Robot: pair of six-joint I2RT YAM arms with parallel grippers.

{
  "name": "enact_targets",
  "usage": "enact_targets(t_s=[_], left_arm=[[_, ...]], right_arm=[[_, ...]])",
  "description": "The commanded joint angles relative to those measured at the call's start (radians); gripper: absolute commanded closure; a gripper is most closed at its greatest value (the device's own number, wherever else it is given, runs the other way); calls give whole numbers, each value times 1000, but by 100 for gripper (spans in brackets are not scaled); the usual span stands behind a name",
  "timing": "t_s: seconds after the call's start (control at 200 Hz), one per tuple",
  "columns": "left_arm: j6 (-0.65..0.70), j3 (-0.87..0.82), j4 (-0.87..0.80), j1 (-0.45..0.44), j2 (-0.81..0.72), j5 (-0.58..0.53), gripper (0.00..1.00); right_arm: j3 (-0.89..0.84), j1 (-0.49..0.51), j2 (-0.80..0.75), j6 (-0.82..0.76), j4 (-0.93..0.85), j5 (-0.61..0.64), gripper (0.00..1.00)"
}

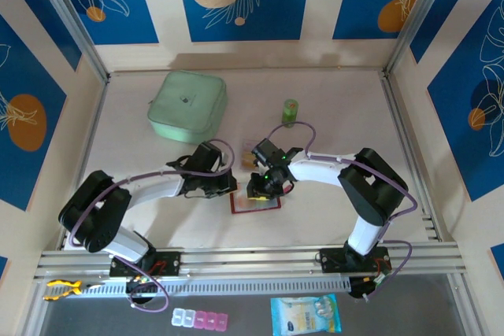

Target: Take the credit cards out of the card holder

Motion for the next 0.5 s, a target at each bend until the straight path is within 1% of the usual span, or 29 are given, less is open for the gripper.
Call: enact_targets(t_s=[0.0, 0.42, 0.495], left_arm=[[2, 39, -11, -3, 14, 34, 100], [-12, 28, -14, -7, -22, 34, 100], [-22, 12, -7, -10, -40, 27, 98]], right_arm=[[-26, 0, -10, 19, -52, -4, 71], [-69, -2, -15, 42, 12, -57, 71], [-82, -5, -17, 51, 36, -72, 71]])
